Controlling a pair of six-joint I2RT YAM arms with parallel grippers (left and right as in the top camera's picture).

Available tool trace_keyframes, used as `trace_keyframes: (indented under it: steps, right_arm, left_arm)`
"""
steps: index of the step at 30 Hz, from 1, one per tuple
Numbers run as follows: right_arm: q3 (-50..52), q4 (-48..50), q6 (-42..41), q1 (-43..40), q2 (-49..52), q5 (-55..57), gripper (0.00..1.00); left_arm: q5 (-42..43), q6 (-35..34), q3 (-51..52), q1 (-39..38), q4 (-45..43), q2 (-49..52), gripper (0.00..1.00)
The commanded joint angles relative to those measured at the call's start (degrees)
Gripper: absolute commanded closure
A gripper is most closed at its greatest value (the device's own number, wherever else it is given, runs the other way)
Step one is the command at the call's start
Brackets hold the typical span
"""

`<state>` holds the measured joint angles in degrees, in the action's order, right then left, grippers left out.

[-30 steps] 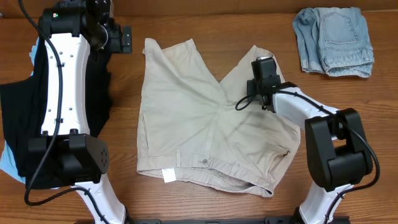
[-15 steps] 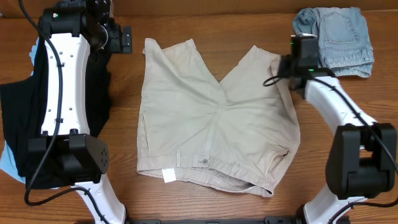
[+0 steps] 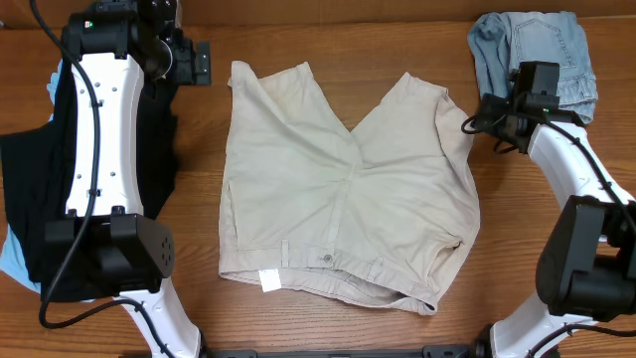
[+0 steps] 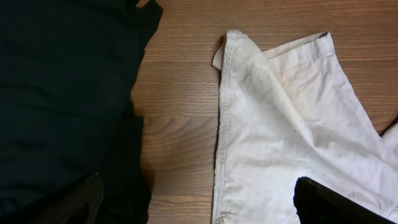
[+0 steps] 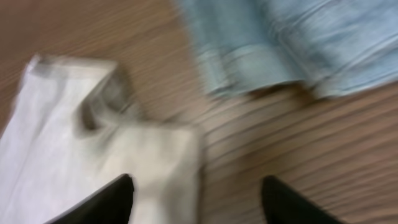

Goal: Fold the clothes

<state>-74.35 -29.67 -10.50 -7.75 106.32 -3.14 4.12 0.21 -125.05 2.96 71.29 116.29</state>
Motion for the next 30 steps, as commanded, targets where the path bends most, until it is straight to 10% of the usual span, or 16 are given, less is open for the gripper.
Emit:
trace_keyframes:
  steps: [1, 30]
  right_arm:
    - [-2.01, -2.4, 1.53, 1.03, -1.42, -11.63, 0.21]
    - [1.84, -2.38, 0.57, 0.83, 5.99, -8.87, 0.26]
  left_arm:
    - [0.42, 0.94, 0.31, -0.37, 0.02, 0.68, 0.0]
    - [0.42, 0.94, 0.31, -0.37, 0.68, 0.68, 0.0]
